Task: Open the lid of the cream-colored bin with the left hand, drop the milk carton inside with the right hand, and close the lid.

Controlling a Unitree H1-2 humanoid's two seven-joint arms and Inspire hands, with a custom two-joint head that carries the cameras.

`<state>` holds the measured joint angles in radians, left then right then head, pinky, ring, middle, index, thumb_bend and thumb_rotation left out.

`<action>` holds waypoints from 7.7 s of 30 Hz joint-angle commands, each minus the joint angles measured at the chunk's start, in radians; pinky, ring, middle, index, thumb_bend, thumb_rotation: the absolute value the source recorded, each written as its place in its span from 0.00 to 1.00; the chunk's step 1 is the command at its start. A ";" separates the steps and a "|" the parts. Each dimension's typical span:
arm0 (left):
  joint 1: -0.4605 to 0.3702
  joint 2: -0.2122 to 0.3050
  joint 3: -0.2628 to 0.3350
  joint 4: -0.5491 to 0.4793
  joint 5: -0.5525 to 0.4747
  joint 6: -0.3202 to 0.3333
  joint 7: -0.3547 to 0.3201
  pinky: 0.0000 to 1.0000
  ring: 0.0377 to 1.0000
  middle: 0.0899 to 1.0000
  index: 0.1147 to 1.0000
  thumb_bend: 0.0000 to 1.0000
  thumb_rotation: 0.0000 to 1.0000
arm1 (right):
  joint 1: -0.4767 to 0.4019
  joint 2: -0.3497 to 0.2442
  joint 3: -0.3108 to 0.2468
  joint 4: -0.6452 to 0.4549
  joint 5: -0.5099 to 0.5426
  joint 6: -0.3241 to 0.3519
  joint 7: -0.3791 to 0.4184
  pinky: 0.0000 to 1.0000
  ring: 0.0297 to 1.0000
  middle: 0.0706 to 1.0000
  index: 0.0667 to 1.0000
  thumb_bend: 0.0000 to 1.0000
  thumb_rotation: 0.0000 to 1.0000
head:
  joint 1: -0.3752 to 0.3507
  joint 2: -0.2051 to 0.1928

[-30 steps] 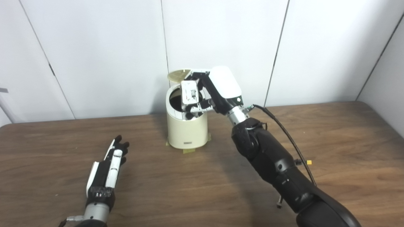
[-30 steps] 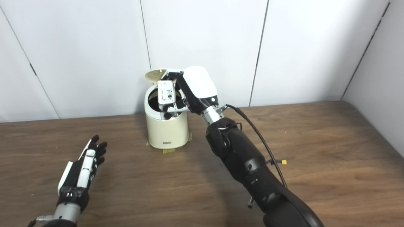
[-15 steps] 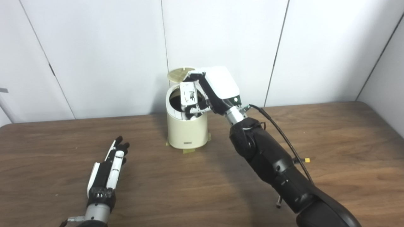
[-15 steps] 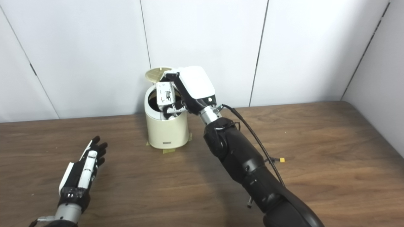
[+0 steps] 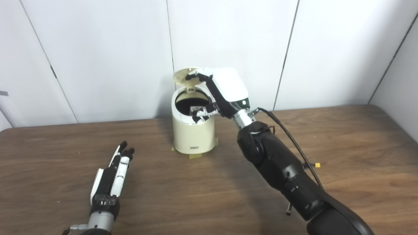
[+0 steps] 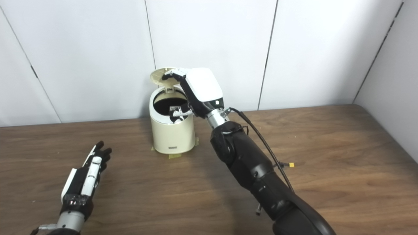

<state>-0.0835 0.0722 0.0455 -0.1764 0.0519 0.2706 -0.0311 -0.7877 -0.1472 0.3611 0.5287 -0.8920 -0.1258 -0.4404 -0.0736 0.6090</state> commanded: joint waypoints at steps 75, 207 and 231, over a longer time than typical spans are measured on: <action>-0.801 0.111 -0.056 0.471 -0.054 0.030 -0.118 0.90 0.88 0.88 0.91 0.59 1.00 | 0.661 0.205 -0.370 -0.765 0.825 0.345 0.356 0.87 0.90 0.90 0.94 0.59 1.00 | 0.067 -0.014; -0.658 0.390 -0.574 0.355 0.890 -0.497 -0.317 0.95 0.80 0.73 0.72 0.52 1.00 | 0.590 0.219 -0.275 -0.682 0.542 0.398 0.277 0.71 0.79 0.79 0.91 0.56 1.00 | -0.013 0.045; -0.637 0.384 -0.634 0.329 0.898 -0.483 -0.398 0.93 0.78 0.73 0.70 0.52 1.00 | 0.588 0.218 -0.272 -0.700 0.532 0.426 0.272 0.70 0.79 0.79 0.91 0.55 1.00 | -0.021 0.056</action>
<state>-0.7566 0.4496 -0.5473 0.1397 0.9543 -0.2011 -0.3210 -0.1594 0.0651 0.0881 -0.1297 -0.3476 0.3110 -0.1614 -0.0936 0.6642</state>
